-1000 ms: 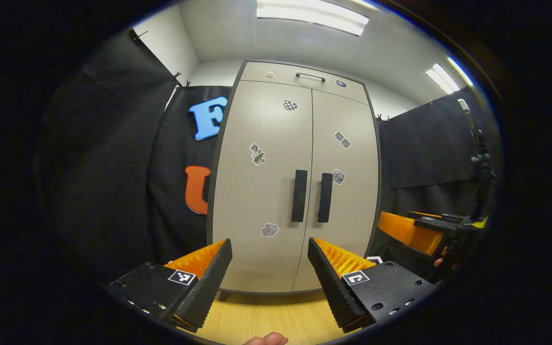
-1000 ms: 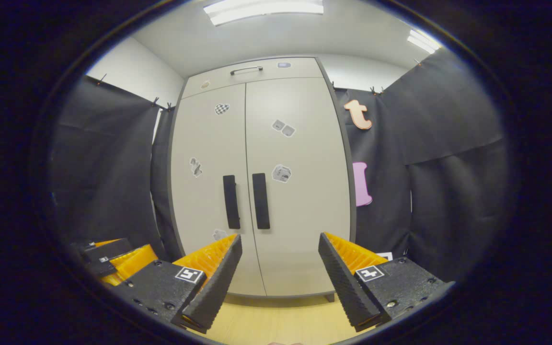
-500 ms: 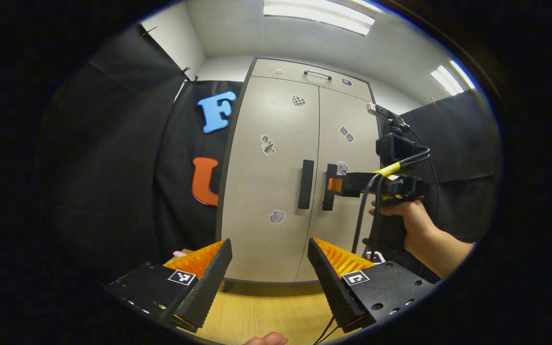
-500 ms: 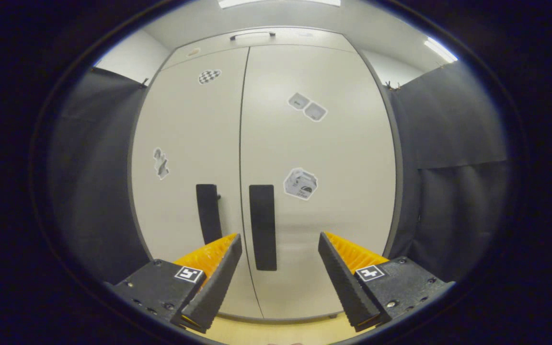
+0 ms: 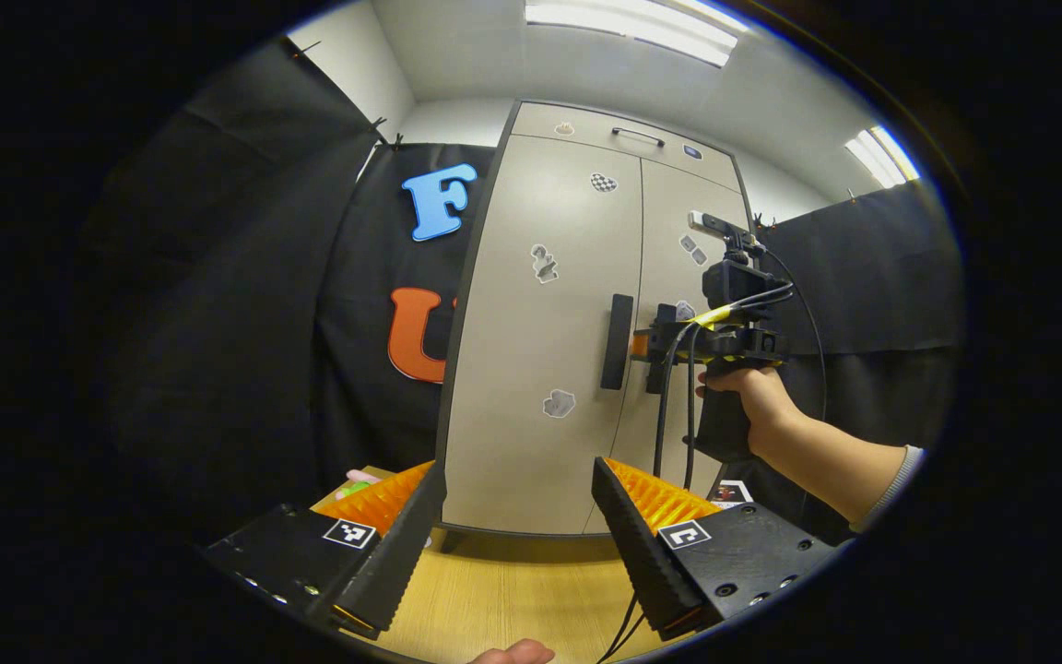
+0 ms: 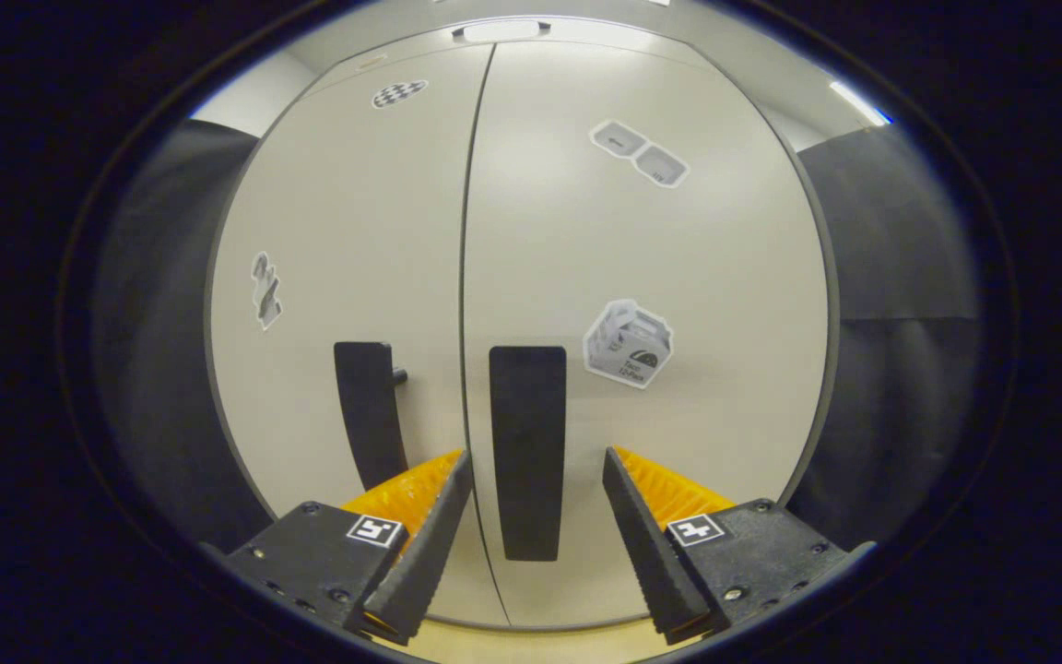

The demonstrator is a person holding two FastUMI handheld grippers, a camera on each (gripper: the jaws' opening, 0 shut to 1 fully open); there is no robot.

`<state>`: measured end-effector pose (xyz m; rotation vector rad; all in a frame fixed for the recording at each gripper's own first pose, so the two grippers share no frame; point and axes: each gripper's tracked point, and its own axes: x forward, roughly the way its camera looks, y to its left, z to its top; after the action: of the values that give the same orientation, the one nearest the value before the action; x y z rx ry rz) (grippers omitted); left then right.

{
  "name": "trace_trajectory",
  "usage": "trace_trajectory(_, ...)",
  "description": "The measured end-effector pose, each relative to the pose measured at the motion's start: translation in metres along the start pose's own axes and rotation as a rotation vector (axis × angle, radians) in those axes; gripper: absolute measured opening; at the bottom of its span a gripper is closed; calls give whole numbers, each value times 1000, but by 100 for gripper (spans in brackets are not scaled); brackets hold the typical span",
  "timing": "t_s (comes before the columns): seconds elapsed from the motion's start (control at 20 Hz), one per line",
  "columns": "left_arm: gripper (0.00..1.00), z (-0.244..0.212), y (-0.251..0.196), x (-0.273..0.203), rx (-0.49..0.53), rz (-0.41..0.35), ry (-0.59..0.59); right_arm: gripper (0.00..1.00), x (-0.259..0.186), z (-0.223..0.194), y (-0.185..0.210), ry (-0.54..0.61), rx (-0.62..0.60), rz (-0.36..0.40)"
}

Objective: Open the right door of the double-door shoe cabinet with the right hand, and open the left door with the left hand.

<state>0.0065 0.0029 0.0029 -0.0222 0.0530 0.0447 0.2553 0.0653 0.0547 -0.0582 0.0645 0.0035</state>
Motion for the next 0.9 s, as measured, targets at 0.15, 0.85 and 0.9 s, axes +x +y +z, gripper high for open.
trace_trajectory(0.15,95,4,-3,-1,9,-5,-9,67,2,-1,-4,-13,8,-19)
trace_trajectory(0.85,95,4,-3,-3,21,-25,0,22,-4,0,1,-72,-6,77)
trace_trajectory(0.9,95,4,-3,-3,24,-20,-5,21,-8,0,0,-79,-8,94)
